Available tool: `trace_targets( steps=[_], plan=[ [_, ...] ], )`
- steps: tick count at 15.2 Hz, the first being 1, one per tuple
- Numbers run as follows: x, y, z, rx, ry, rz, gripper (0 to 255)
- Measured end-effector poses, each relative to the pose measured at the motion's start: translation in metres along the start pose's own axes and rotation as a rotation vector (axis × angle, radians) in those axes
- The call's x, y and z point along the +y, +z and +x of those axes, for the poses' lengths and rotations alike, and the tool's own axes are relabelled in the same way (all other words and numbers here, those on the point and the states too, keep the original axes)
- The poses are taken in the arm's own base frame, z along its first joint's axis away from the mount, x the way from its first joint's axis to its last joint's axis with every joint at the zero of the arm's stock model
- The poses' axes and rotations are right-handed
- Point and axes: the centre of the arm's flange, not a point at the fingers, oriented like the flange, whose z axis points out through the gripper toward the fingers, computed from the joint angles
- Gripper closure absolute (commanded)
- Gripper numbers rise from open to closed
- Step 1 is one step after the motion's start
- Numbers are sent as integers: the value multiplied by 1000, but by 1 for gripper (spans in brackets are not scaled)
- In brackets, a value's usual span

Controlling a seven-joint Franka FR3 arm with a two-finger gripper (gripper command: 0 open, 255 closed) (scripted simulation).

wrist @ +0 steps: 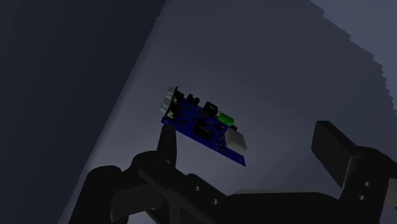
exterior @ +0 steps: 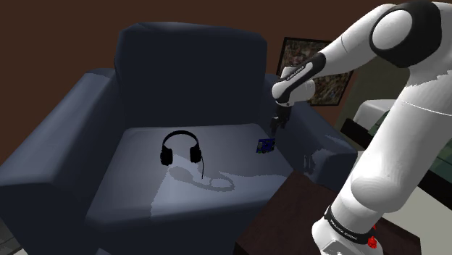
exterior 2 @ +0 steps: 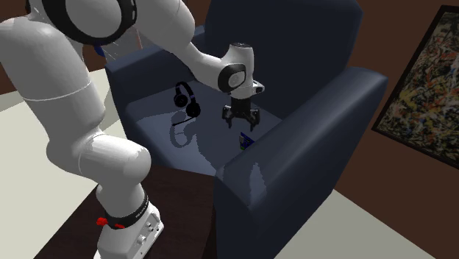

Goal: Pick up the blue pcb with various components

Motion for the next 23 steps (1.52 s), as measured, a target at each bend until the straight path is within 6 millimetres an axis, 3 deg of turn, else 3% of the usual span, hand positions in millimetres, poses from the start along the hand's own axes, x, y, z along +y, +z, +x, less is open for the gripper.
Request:
trace_targets(
  steps=[7, 16, 17, 23],
  plan=[
    [53, 75, 29, -8, 5, 8, 0],
    [59, 123, 36, -6, 2, 10, 0],
    [59, 126, 35, -6, 2, 10, 255],
    [60, 129, 33, -8, 6, 10, 255]
  ],
)
